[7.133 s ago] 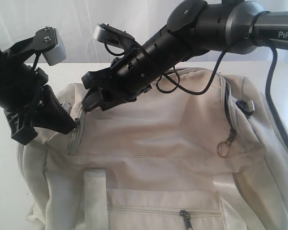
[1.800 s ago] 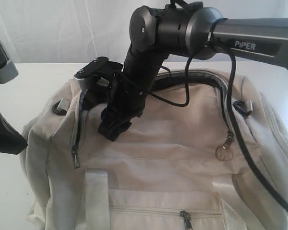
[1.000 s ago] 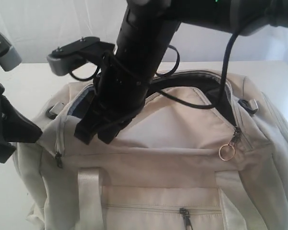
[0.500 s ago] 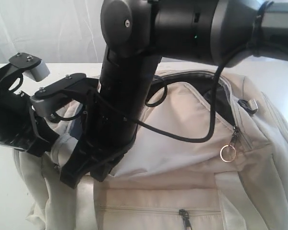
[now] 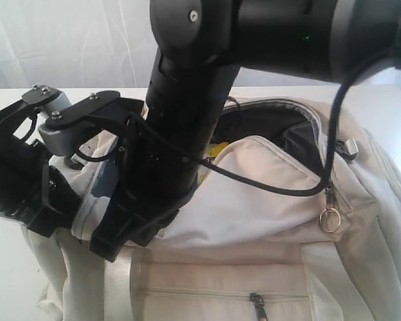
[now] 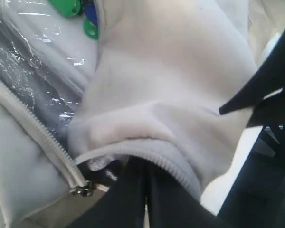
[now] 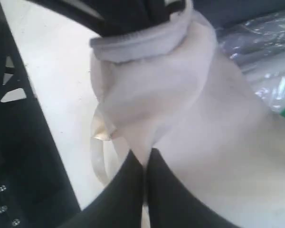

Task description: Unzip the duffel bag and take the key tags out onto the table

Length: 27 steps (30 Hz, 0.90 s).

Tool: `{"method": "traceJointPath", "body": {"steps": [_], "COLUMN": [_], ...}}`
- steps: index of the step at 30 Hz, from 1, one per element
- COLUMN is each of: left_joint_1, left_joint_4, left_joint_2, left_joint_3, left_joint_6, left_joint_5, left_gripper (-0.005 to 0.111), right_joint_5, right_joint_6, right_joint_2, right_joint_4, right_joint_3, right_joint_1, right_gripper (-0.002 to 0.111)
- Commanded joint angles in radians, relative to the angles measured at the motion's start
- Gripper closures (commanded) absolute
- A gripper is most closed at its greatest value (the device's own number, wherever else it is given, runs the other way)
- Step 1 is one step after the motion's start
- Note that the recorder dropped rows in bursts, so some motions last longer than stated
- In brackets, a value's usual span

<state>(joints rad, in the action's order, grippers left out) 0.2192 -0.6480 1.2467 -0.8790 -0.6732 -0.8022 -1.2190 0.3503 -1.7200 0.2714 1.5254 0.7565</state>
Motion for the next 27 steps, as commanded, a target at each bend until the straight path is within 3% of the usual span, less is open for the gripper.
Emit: {"method": "traceJointPath", "body": {"steps": [1,7,12,13,16,19,27], "left_joint_1": [0.002,0.002,0.002,0.002,0.002,0.002,0.002], "left_joint_4": [-0.040,-0.108,-0.165,-0.169,-0.177,-0.201,-0.224], "left_joint_2": [0.000,0.000,0.000,0.000,0.000,-0.002,-0.002], "left_joint_3": [0.009,0.009,0.009,0.009,0.009,0.009,0.009], "left_joint_6": [-0.018,-0.110,-0.200,-0.202,-0.206,-0.223,-0.247], "left_joint_5": [-0.031,-0.061,-0.129,-0.148,-0.187,-0.224,-0.240], "left_gripper": [0.107,0.107,0.107,0.107,0.107,0.107,0.107], "right_joint_5": [-0.002,-0.002,-0.002,-0.002,0.066,0.125,0.242], "right_joint_6": [0.008,-0.028,-0.118,-0.146,-0.108,0.024,0.039], "right_joint_2": [0.060,0.088,0.118,0.121,0.103,0.019,-0.143], "right_joint_4": [-0.063,-0.098,-0.362,-0.419,-0.387,-0.231,-0.176], "right_joint_3": [-0.004,-0.002,-0.002,-0.002,-0.002,-0.002,0.003], "right_joint_1": [-0.002,-0.002,-0.034,-0.087,-0.208,-0.337,-0.467], "right_gripper": [0.097,0.039,0.044,0.045,0.045,0.045,0.042]}}
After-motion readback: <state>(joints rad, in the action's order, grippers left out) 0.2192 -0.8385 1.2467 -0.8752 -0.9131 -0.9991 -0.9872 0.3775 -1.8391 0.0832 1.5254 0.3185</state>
